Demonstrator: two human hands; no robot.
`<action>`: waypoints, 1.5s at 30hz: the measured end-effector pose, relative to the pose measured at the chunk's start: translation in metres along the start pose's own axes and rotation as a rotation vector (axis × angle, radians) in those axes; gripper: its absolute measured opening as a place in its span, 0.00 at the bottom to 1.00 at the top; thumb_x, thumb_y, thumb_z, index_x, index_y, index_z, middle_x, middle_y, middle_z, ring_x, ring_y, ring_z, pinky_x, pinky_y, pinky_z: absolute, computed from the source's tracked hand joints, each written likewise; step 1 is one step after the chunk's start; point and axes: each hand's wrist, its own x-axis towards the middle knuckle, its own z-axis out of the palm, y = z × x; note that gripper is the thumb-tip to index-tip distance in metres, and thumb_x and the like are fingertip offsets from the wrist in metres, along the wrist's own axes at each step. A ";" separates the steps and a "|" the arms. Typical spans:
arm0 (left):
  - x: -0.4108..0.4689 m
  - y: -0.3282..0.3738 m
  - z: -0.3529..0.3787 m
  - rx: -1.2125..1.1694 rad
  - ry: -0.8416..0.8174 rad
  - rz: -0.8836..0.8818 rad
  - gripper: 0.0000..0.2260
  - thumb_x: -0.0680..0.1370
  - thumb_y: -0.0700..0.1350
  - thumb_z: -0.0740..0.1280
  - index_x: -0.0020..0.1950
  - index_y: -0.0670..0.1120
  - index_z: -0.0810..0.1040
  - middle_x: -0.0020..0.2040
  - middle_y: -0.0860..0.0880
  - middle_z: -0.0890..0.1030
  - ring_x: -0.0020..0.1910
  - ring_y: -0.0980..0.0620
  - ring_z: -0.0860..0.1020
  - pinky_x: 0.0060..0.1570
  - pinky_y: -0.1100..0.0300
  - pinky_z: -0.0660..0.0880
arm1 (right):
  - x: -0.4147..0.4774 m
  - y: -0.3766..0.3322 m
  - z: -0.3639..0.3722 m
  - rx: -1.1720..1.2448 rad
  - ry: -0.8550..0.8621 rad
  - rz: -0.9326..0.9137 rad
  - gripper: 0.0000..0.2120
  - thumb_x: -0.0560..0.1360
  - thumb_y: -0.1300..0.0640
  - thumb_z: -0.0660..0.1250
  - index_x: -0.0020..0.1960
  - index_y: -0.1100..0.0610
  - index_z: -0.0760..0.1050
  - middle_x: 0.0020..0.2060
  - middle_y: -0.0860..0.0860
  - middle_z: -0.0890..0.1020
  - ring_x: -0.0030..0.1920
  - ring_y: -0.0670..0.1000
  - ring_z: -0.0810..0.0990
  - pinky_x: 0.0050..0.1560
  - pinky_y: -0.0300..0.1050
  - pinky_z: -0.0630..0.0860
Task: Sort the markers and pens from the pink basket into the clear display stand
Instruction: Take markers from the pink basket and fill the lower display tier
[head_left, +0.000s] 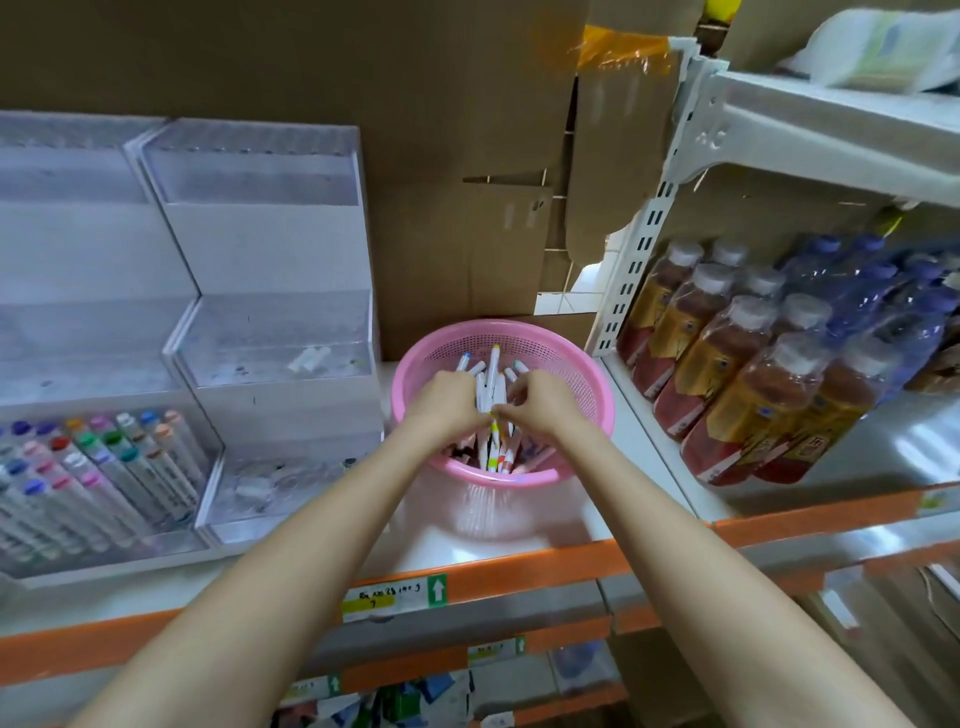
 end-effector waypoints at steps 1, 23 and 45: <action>-0.001 0.001 -0.001 -0.038 0.012 -0.009 0.12 0.74 0.44 0.67 0.35 0.39 0.72 0.36 0.40 0.79 0.43 0.38 0.78 0.36 0.53 0.67 | -0.001 0.000 -0.001 0.047 -0.007 0.016 0.10 0.71 0.53 0.72 0.39 0.60 0.81 0.49 0.58 0.83 0.41 0.53 0.77 0.39 0.42 0.65; -0.015 -0.014 -0.005 -0.634 0.438 0.250 0.23 0.74 0.38 0.69 0.66 0.54 0.72 0.42 0.54 0.79 0.38 0.55 0.77 0.43 0.54 0.79 | -0.027 -0.019 -0.021 0.666 0.109 -0.093 0.17 0.77 0.62 0.64 0.65 0.54 0.69 0.42 0.55 0.80 0.46 0.56 0.82 0.44 0.58 0.82; -0.148 -0.093 -0.068 -0.586 0.618 0.285 0.23 0.76 0.39 0.69 0.66 0.57 0.69 0.41 0.50 0.81 0.40 0.53 0.81 0.42 0.48 0.80 | -0.111 -0.151 -0.006 0.658 0.228 -0.421 0.22 0.77 0.66 0.65 0.67 0.52 0.68 0.38 0.54 0.79 0.39 0.54 0.81 0.40 0.52 0.83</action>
